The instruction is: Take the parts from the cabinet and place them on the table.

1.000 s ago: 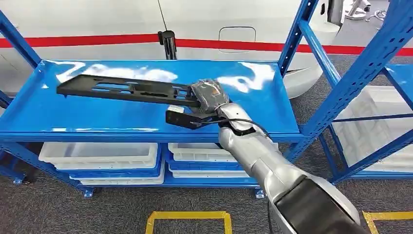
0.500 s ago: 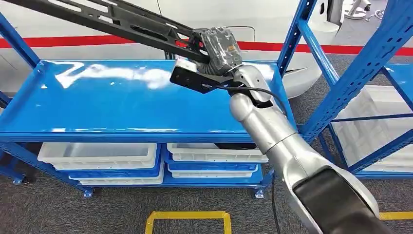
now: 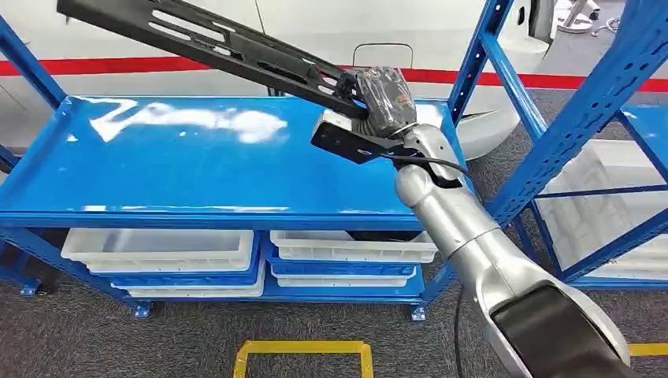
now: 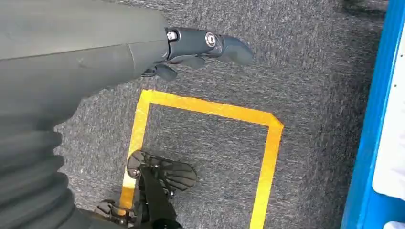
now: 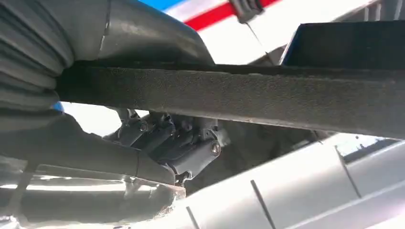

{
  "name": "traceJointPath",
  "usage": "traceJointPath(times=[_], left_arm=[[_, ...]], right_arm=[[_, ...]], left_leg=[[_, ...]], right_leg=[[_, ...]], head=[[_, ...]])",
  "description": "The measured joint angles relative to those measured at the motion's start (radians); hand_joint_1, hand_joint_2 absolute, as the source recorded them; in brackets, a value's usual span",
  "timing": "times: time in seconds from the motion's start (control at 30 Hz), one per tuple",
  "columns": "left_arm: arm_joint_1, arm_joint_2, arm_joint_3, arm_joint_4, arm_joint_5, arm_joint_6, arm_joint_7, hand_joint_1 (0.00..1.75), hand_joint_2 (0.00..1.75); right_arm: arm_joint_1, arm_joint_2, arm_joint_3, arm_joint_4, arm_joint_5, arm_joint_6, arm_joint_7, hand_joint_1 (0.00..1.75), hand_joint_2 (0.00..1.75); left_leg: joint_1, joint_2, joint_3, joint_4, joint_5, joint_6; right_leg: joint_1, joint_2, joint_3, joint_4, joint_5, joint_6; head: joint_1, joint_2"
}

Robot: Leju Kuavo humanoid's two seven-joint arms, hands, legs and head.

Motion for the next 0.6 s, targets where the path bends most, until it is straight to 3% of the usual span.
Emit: traceJointPath(times=[0.07, 0.1, 0.13, 0.17, 0.23, 0.27, 0.33, 0.4, 0.43, 0.47, 0.5, 0.53, 0.6], left_arm=[[-0.001, -0.001, -0.001, 0.0, -0.005, -0.006, 0.0, 0.0, 1.75], [-0.001, 0.0, -0.001, 0.0, -0.008, -0.007, 0.0, 0.0, 1.75], [-0.003, 0.002, -0.001, 0.0, -0.008, -0.007, 0.0, 0.0, 1.75], [-0.003, 0.0, -0.001, 0.0, -0.01, -0.005, 0.0, 0.0, 1.75], [-0.001, 0.0, -0.002, 0.0, -0.011, -0.001, 0.0, 0.0, 1.75], [0.001, 0.0, -0.002, 0.001, -0.011, 0.001, 0.0, 0.0, 1.75], [0.0, 0.0, -0.002, 0.002, -0.015, 0.004, 0.0, 0.0, 1.75], [-0.001, -0.001, -0.002, 0.002, -0.015, 0.003, 0.0, 0.0, 1.75], [-0.001, -0.001, -0.002, 0.002, -0.015, 0.003, 0.0, 0.0, 1.75], [0.0, -0.001, -0.002, 0.002, -0.015, 0.004, 0.0, 0.0, 1.75], [0.0, -0.001, -0.002, 0.002, -0.015, 0.006, 0.002, 0.0, 1.75], [0.0, -0.001, -0.002, 0.002, -0.018, 0.007, 0.002, 0.0, 1.75], [-0.002, 0.0, -0.002, 0.002, -0.021, 0.009, 0.001, 0.0, 1.75]], right_arm=[[0.003, -0.001, 0.0, 0.001, 0.0, 0.0, -0.004, 1.69, 1.75], [0.003, -0.002, 0.0, 0.002, -0.001, 0.0, -0.006, 1.69, 1.75], [0.003, -0.002, 0.0, 0.004, -0.001, -0.001, -0.008, 1.69, 1.75], [0.005, -0.001, 0.001, 0.006, -0.001, -0.003, -0.008, 1.69, 1.75], [0.008, -0.001, 0.001, 0.011, 0.0, -0.004, -0.007, 1.69, 1.75], [0.009, 0.0, 0.001, 0.014, 0.0, -0.005, -0.006, 1.69, 1.75], [0.009, 0.004, 0.001, 0.016, -0.001, -0.008, -0.006, 1.69, 1.75], [0.009, 0.005, 0.001, 0.019, -0.002, -0.01, -0.006, 1.69, 1.75], [0.011, 0.005, 0.001, 0.022, -0.002, -0.01, -0.006, 1.69, 1.75], [0.014, 0.005, 0.001, 0.024, -0.002, -0.01, -0.006, 1.69, 1.75], [0.016, 0.005, 0.001, 0.027, -0.001, -0.01, -0.006, 1.69, 1.75], [0.016, 0.005, 0.001, 0.029, -0.001, -0.01, -0.006, 1.69, 1.75], [0.013, 0.005, 0.001, 0.03, -0.001, -0.011, -0.006, 1.69, 1.75]], left_leg=[[0.008, 0.0, 0.0, 0.003, 0.0, -0.013], [0.006, 0.0, -0.004, 0.006, 0.0, -0.023], [0.005, -0.002, -0.013, 0.01, 0.001, -0.032], [0.001, -0.003, -0.013, 0.015, 0.006, -0.039], [0.004, -0.007, -0.019, 0.014, 0.013, -0.046], [0.011, -0.006, -0.026, 0.016, 0.014, -0.053], [0.015, 0.0, -0.056, 0.081, -0.061, -0.057], [0.014, -0.001, -0.119, 0.248, -0.157, -0.061], [0.014, -0.001, -0.14, 0.311, -0.181, -0.061], [0.014, -0.001, -0.14, 0.333, -0.181, -0.06], [0.013, -0.001, -0.119, 0.309, -0.163, -0.055], [0.012, -0.001, -0.077, 0.25, -0.134, -0.049], [0.003, -0.002, 0.042, 0.073, -0.082, -0.024]], right_leg=[[-0.012, -0.005, 0.081, -0.18, 0.081, 0.032], [-0.019, -0.01, 0.117, -0.26, 0.105, 0.04], [-0.006, 0.002, 0.131, -0.261, 0.108, 0.029], [-0.003, 0.005, 0.118, -0.263, 0.112, 0.02], [-0.004, 0.005, 0.11, -0.257, 0.112, 0.01], [-0.009, 0.005, 0.104, -0.258, 0.12, -0.002], [-0.009, 0.004, 0.091, -0.259, 0.133, -0.027], [0.001, 0.003, 0.074, -0.259, 0.144, -0.045], [0.006, 0.003, 0.066, -0.258, 0.148, -0.051], [0.011, 0.003, 0.06, -0.258, 0.154, -0.055], [0.015, 0.002, 0.053, -0.258, 0.159, -0.057], [0.018, 0.003, 0.048, -0.258, 0.164, -0.058], [0.023, 0.004, 0.042, -0.258, 0.174, -0.056]], head=[[0.0, 0.0], [0.002, 0.0], [0.005, 0.0], [0.003, 0.0], [0.0, 0.0], [-0.002, 0.0], [-0.005, 0.0], [-0.005, 0.0], [-0.005, 0.0], [-0.005, 0.0], [-0.005, 0.0], [-0.005, 0.0], [-0.005, 0.0]])
